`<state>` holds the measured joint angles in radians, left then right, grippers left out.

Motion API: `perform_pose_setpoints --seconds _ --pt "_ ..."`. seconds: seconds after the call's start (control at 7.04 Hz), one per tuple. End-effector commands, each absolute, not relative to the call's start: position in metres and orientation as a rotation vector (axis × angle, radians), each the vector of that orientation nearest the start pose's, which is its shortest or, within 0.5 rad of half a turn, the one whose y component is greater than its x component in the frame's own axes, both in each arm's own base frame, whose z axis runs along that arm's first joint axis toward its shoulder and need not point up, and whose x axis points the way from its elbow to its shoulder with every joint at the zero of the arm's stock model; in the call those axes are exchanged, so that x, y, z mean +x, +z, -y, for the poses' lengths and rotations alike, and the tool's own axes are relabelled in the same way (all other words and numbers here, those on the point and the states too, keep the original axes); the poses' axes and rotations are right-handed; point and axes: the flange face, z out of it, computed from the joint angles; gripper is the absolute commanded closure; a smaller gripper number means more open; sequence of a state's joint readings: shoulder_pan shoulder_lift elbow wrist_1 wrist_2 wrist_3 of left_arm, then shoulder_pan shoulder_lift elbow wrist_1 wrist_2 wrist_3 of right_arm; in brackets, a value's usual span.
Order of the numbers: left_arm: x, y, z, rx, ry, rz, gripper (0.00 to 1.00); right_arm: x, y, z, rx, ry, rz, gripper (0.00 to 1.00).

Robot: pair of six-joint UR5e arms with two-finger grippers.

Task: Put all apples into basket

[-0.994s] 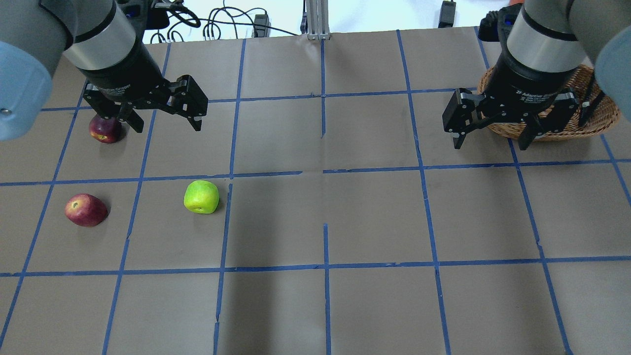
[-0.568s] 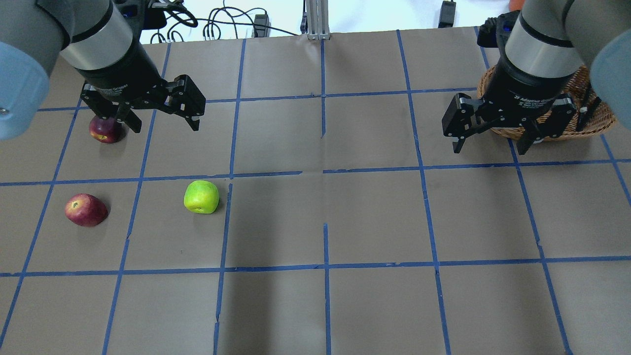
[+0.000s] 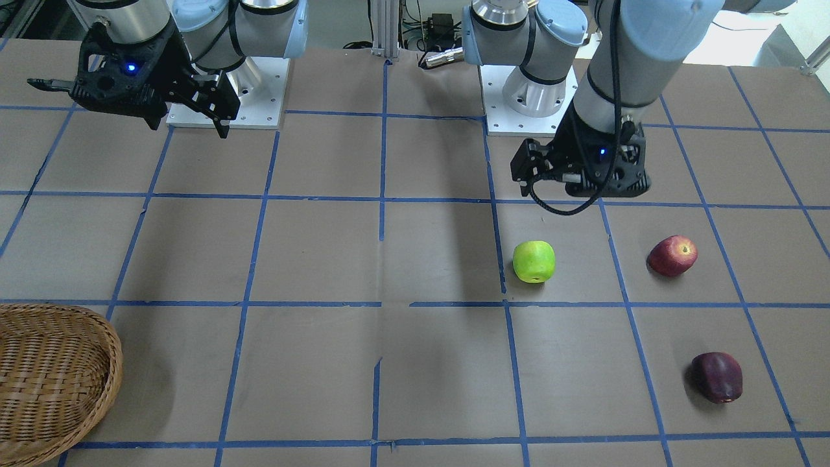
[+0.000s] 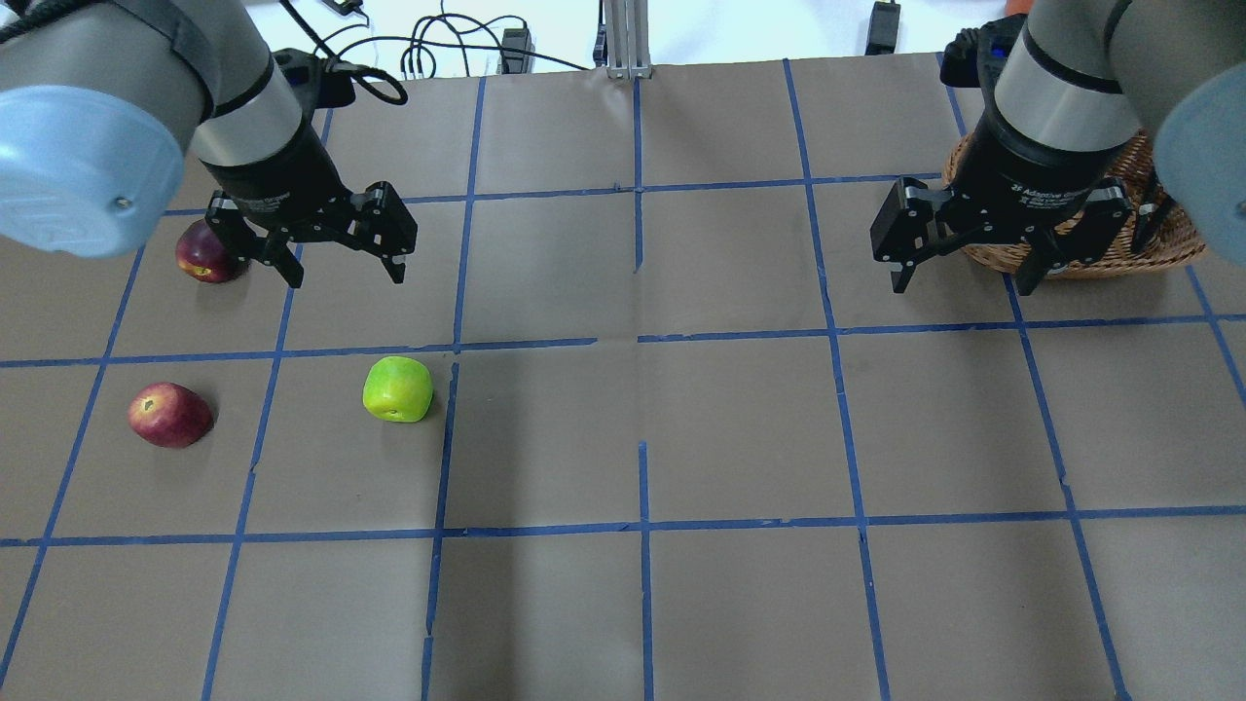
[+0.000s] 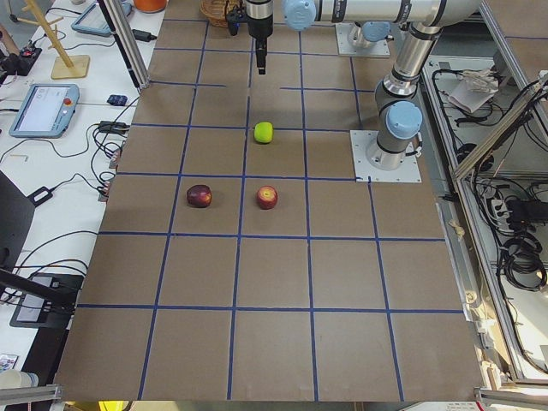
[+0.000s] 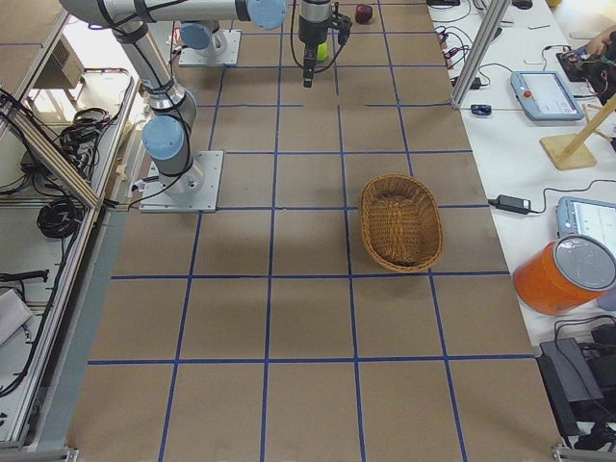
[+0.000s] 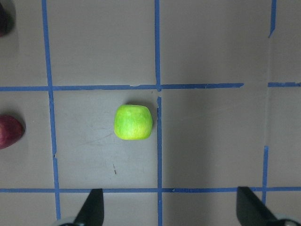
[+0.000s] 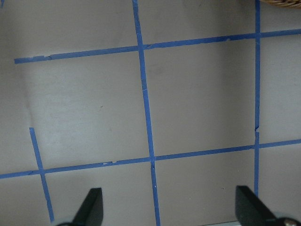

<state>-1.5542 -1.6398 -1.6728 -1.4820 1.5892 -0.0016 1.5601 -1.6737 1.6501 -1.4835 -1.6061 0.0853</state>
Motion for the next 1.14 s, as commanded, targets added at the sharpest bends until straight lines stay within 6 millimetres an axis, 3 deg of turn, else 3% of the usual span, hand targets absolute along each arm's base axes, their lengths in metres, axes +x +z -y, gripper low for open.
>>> perform_pose_setpoints --seconds 0.0,0.14,0.28,0.71,0.99 --pt "-0.096 0.306 0.518 0.012 0.060 -3.124 0.00 0.125 0.492 0.443 0.157 0.086 -3.174 0.00" --pt "-0.083 0.274 0.513 0.062 0.016 -3.122 0.00 0.125 0.490 0.445 0.164 0.076 -3.174 0.00" --pt "-0.082 0.239 0.503 0.020 0.092 -3.134 0.00 0.125 0.491 0.444 0.164 0.071 -3.175 0.00" --pt "-0.083 0.195 0.507 0.016 0.224 -3.137 0.00 0.125 0.480 0.447 0.166 0.105 -3.175 0.00" --pt "-0.083 0.183 0.507 0.016 0.261 -3.134 0.00 0.123 0.483 0.452 0.144 0.030 -3.191 0.00"
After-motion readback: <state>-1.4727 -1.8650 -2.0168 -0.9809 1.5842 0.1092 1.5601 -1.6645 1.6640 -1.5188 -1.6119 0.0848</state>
